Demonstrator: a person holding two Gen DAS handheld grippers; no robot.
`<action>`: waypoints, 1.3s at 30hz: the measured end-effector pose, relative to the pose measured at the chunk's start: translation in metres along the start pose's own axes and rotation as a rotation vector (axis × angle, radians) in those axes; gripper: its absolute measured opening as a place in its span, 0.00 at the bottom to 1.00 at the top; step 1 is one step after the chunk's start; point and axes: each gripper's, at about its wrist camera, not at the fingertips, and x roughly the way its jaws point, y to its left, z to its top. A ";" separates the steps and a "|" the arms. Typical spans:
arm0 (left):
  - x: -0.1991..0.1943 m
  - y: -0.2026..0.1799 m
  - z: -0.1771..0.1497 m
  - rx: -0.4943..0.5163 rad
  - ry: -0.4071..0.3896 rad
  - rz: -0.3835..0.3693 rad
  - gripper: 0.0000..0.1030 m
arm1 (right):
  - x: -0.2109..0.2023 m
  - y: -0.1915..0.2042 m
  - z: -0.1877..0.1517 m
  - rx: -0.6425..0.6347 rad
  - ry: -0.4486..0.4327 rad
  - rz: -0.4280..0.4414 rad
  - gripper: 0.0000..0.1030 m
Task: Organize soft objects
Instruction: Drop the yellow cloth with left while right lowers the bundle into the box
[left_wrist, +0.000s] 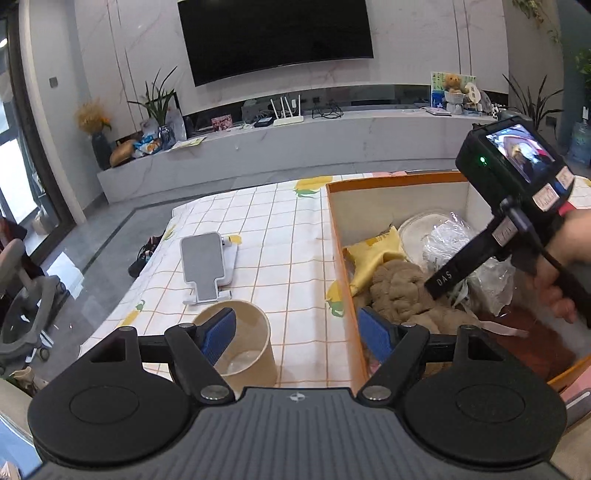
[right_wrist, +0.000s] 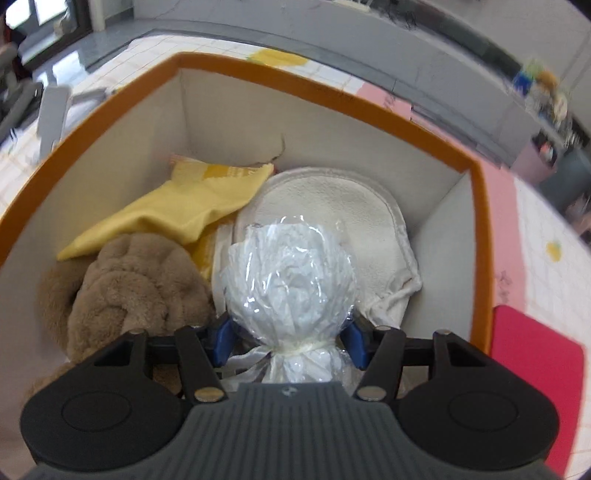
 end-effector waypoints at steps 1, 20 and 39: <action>-0.001 0.000 0.001 0.000 -0.003 -0.003 0.86 | 0.001 -0.002 0.000 0.000 0.002 0.022 0.61; -0.016 0.013 0.006 -0.063 -0.037 -0.007 0.86 | -0.088 -0.011 -0.006 -0.200 -0.120 0.111 0.00; -0.004 0.033 0.002 -0.186 0.056 -0.070 0.86 | -0.013 0.013 -0.006 -0.159 0.007 0.212 0.00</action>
